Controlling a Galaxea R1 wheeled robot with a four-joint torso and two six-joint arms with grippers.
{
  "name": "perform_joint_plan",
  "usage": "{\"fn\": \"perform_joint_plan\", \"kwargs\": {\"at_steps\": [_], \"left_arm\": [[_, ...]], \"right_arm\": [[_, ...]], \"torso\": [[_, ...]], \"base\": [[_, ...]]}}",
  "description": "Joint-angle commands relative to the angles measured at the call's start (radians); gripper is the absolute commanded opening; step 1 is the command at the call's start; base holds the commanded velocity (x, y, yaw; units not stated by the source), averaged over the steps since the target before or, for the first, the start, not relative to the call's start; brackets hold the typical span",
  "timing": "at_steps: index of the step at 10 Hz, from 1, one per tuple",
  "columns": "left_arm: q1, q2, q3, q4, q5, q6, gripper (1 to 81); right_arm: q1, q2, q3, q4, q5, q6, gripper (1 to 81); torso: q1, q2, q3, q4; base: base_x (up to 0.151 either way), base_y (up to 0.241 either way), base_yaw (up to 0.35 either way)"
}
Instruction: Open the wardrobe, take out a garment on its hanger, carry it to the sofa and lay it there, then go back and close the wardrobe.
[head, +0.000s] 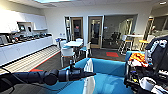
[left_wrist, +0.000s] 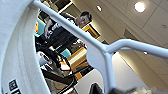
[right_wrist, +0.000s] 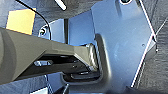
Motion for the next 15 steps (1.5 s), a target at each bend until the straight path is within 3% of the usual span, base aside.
{"fn": "perform_joint_plan", "kwargs": {"at_steps": [1, 5, 8, 12, 13, 15], "left_arm": [[-0.148, 0.000, 0.025, 0.030, -0.042, 0.021, 1.0], [-0.148, 0.003, 0.025, 0.032, -0.042, 0.021, 1.0], [-0.147, 0.006, 0.025, 0.030, -0.043, 0.021, 1.0], [-0.147, 0.009, 0.028, 0.032, -0.045, 0.021, 1.0], [-0.148, 0.011, 0.029, 0.030, -0.046, 0.023, 1.0], [-0.148, 0.014, 0.028, 0.030, -0.049, 0.023, 1.0]], "right_arm": [[0.035, 0.001, 0.005, -0.009, -0.048, -0.004, 81.1], [0.034, 0.002, 0.005, -0.010, -0.048, -0.005, 81.1], [0.034, 0.002, 0.005, -0.010, -0.048, -0.004, 81.1], [0.034, 0.002, 0.005, -0.012, -0.048, -0.005, 81.1], [0.035, 0.002, 0.005, -0.012, -0.048, -0.005, 81.1], [0.034, 0.002, 0.005, -0.012, -0.048, -0.005, 81.1]], "torso": [[0.000, 0.000, 0.000, 0.000], [0.000, 0.000, 0.000, 0.000], [-0.001, -0.001, -0.039, 0.000], [-0.001, -0.001, -0.165, 0.000], [-0.001, -0.001, -0.116, 0.000], [0.001, 0.000, -0.140, 0.000]], "base": [[0.000, 0.000, 0.000], [0.000, 0.000, 0.000], [0.073, 0.000, 0.000], [0.079, 0.000, 0.000], [0.079, 0.000, 0.000], [0.079, 0.000, 0.000]]}}
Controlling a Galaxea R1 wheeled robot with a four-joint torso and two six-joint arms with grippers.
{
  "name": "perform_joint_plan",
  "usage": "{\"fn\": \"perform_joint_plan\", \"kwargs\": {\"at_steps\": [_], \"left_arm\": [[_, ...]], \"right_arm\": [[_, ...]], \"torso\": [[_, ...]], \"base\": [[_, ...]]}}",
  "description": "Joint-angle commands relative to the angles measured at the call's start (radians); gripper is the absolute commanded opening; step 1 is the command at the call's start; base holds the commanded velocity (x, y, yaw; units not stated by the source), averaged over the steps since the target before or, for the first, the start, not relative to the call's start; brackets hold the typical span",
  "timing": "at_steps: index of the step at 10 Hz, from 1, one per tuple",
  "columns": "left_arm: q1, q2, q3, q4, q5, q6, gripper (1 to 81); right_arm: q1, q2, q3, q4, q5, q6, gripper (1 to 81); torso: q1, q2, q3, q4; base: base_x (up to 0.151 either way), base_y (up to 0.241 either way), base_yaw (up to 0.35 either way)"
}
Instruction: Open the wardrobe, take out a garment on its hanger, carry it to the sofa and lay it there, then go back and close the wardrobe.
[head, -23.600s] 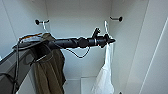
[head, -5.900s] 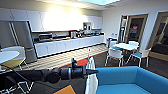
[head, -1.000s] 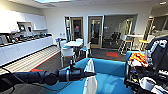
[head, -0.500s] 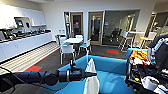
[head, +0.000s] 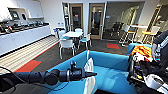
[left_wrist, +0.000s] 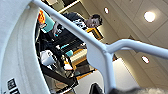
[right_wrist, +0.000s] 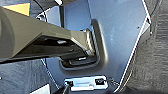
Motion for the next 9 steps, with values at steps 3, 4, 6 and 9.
{"fn": "perform_joint_plan", "kwargs": {"at_steps": [3, 4, 6, 9], "left_arm": [[-0.149, 0.001, 0.023, 0.039, -0.050, 0.016, 1.0], [-0.149, 0.001, 0.023, 0.039, -0.052, 0.016, 1.0], [-0.150, 0.001, 0.024, 0.040, -0.052, 0.016, 1.0], [-0.150, 0.001, 0.024, 0.040, -0.052, 0.014, 1.0]], "right_arm": [[0.011, 0.000, 0.004, -0.009, -0.054, -0.005, 81.1], [0.011, 0.000, 0.004, -0.009, -0.054, -0.005, 81.1], [0.011, 0.000, 0.004, -0.009, -0.054, -0.005, 81.1], [0.011, 0.000, 0.004, -0.011, -0.054, -0.005, 81.1]], "torso": [[0.000, 0.000, 0.001, 0.000], [0.000, 0.000, 0.001, 0.000], [0.000, 0.000, 0.001, 0.000], [0.000, 0.000, 0.001, 0.000]], "base": [[0.079, 0.000, 0.000], [0.079, 0.000, 0.000], [0.079, 0.000, 0.000], [0.079, 0.000, 0.000]]}}
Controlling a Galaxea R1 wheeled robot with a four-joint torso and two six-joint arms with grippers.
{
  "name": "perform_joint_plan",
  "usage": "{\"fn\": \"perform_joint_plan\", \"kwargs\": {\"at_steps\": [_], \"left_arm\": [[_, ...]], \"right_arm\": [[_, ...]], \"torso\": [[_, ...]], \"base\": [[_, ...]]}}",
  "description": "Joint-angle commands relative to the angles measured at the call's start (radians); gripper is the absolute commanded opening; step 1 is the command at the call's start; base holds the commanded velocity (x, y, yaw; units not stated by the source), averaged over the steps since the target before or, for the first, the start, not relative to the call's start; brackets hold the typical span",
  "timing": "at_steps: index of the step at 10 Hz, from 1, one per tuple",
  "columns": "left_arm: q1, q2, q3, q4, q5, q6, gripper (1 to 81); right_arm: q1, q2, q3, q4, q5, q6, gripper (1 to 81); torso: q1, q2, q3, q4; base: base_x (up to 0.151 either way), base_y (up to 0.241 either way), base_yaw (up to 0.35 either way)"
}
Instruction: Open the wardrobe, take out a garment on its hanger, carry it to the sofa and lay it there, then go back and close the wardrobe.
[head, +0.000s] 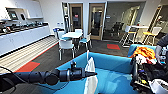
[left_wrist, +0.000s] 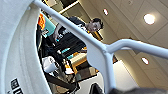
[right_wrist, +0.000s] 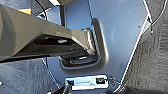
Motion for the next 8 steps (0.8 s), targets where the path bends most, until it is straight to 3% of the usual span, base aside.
{"fn": "perform_joint_plan", "kwargs": {"at_steps": [1, 2, 3, 4, 5, 8], "left_arm": [[-0.150, -0.003, 0.026, 0.032, -0.044, 0.014, 1.0], [-0.150, -0.001, 0.027, 0.032, -0.044, 0.014, 1.0], [-0.150, -0.003, 0.027, 0.032, -0.044, 0.014, 1.0], [-0.150, -0.003, 0.027, 0.032, -0.044, 0.014, 1.0], [-0.150, -0.003, 0.027, 0.032, -0.044, 0.014, 1.0], [-0.150, -0.003, 0.027, 0.032, -0.044, 0.014, 1.0]], "right_arm": [[0.013, -0.003, 0.004, -0.011, -0.053, -0.005, 81.1], [0.013, -0.003, 0.004, -0.011, -0.053, -0.005, 81.1], [0.013, -0.003, 0.004, -0.011, -0.053, -0.005, 81.1], [0.013, -0.003, 0.004, -0.011, -0.053, -0.005, 81.1], [0.013, -0.003, 0.004, -0.011, -0.053, -0.005, 81.1], [0.015, -0.003, 0.003, -0.011, -0.053, -0.006, 81.1]], "torso": [[0.000, 0.000, 0.000, 0.000], [0.000, 0.000, -0.062, 0.000], [0.000, 0.000, -0.096, 0.000], [0.000, 0.000, -0.098, 0.000], [-0.001, 0.000, -0.039, 0.000], [0.001, 0.001, -0.086, 0.000]], "base": [[0.079, 0.000, 0.000], [0.079, 0.000, 0.000], [0.079, 0.000, 0.000], [0.079, 0.000, 0.000], [0.078, 0.000, 0.000], [0.026, 0.000, 0.000]]}}
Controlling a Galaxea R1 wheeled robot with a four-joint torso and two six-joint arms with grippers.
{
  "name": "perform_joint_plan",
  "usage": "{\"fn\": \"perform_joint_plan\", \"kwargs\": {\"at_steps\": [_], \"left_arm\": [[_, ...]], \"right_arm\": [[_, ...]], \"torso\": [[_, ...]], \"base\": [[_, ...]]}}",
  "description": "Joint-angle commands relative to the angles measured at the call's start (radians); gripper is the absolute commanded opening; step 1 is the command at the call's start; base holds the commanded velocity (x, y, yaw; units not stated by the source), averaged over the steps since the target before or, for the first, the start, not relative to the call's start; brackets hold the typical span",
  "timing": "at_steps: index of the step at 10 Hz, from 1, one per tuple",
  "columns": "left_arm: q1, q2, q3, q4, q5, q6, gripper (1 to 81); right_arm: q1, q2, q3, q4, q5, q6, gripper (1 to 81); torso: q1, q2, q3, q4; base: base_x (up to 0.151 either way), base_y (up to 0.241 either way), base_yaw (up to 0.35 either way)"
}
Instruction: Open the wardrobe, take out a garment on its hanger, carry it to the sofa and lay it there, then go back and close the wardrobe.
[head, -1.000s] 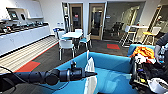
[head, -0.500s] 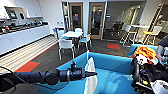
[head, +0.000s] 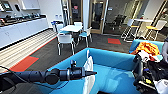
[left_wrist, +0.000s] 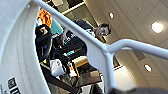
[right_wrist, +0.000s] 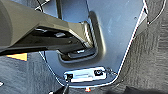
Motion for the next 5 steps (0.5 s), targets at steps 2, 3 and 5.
{"fn": "perform_joint_plan", "kwargs": {"at_steps": [2, 3, 5], "left_arm": [[-0.144, -0.004, 0.033, 0.028, -0.045, 0.006, 1.0], [-0.144, -0.005, 0.010, 0.037, -0.045, 0.006, 1.0], [-0.144, -0.008, -0.059, 0.037, -0.042, 0.005, 1.0]], "right_arm": [[-0.001, -0.002, 0.004, -0.010, -0.059, -0.005, 81.1], [0.000, 0.000, 0.004, -0.010, -0.061, -0.005, 81.1], [0.000, 0.001, 0.004, -0.008, -0.061, -0.005, 81.1]], "torso": [[0.000, 0.000, 0.001, 0.000], [-0.001, 0.000, 0.000, 0.000], [-0.001, 0.000, 0.000, 0.000]], "base": [[0.000, 0.000, 0.000], [0.000, 0.000, 0.000], [0.000, 0.000, 0.000]]}}
